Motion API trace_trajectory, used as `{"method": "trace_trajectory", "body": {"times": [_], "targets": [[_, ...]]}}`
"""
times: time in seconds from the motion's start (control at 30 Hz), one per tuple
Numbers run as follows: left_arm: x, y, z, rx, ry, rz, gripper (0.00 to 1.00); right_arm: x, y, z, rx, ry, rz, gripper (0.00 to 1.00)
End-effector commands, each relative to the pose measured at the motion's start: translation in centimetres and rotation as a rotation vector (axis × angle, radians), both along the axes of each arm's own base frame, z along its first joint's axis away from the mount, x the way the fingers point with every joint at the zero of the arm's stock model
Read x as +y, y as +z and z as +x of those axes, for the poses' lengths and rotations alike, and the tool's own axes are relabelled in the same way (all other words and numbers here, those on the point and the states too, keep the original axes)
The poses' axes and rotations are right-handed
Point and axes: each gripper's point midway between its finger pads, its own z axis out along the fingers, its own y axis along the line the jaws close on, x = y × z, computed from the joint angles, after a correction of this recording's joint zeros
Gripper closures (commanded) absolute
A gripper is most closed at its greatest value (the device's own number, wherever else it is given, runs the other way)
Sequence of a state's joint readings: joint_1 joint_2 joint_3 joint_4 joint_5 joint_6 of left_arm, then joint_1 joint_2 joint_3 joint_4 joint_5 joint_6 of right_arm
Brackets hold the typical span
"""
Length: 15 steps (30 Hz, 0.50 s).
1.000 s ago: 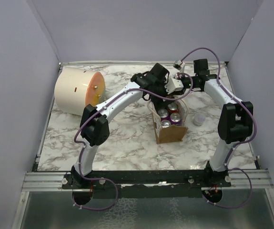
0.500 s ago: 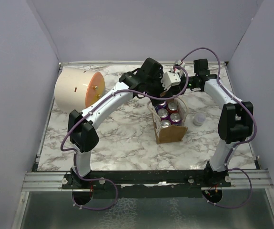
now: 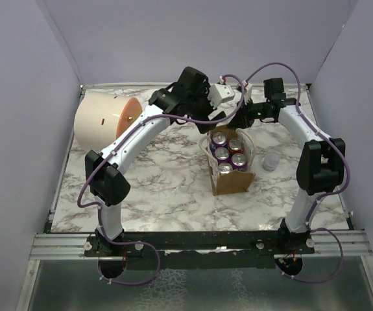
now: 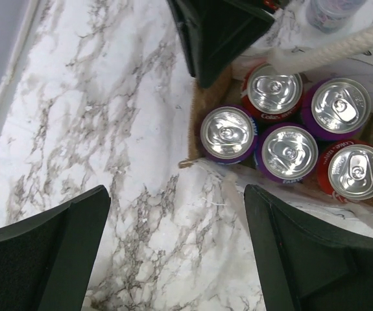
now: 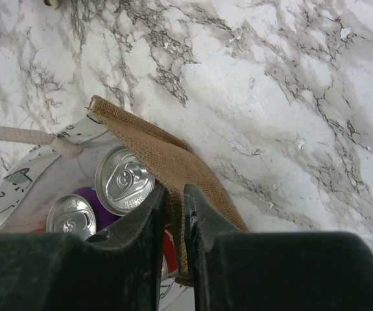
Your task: Place the beverage into the canvas bag
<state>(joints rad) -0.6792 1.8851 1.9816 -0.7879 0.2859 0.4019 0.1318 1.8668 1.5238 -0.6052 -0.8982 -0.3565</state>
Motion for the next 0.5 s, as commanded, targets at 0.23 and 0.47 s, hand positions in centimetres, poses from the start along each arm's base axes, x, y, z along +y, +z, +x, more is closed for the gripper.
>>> {"method": "trace_trajectory", "body": {"times": [0.23, 0.47], "targets": [[3.0, 5.4, 1.4, -0.041, 0.061, -0.107, 0.12, 0.5, 2.6, 0.2, -0.081, 0.017, -0.007, 0.68], [4.8, 5.4, 2.4, -0.074, 0.118, -0.112, 0.12, 0.1, 4.7, -1.0, -0.142, 0.010, -0.018, 0.59]]}}
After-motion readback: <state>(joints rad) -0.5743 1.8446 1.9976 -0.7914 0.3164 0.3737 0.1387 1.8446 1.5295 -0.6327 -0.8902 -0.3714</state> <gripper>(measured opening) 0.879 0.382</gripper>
